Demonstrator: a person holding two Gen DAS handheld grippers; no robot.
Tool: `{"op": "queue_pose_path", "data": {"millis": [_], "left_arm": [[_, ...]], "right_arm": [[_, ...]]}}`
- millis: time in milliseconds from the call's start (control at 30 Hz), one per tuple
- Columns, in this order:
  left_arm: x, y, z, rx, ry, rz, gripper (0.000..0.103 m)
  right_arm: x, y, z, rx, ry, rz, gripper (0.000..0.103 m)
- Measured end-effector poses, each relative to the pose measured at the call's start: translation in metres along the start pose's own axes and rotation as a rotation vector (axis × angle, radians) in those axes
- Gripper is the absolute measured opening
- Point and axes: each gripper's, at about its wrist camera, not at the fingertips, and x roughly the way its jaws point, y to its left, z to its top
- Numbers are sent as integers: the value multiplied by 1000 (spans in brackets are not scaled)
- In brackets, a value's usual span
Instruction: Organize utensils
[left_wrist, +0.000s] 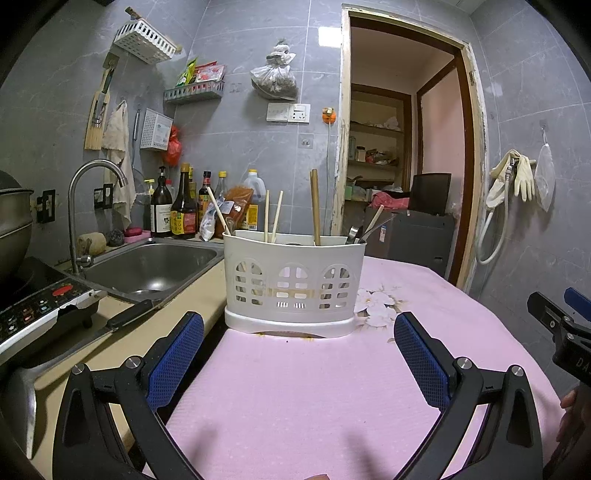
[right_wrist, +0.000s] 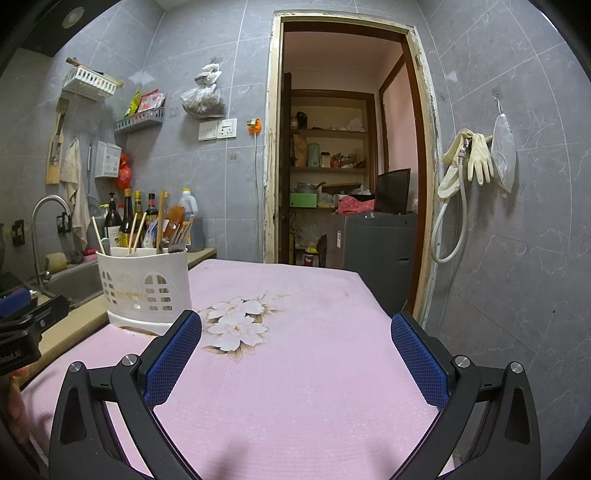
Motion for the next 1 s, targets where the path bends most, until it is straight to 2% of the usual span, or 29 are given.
{"op": "queue_pose_path", "data": {"millis": [1000], "left_arm": [[1, 0, 3, 6, 2, -3, 101]], "right_arm": [[0, -3, 0, -4, -2, -5, 103]]}}
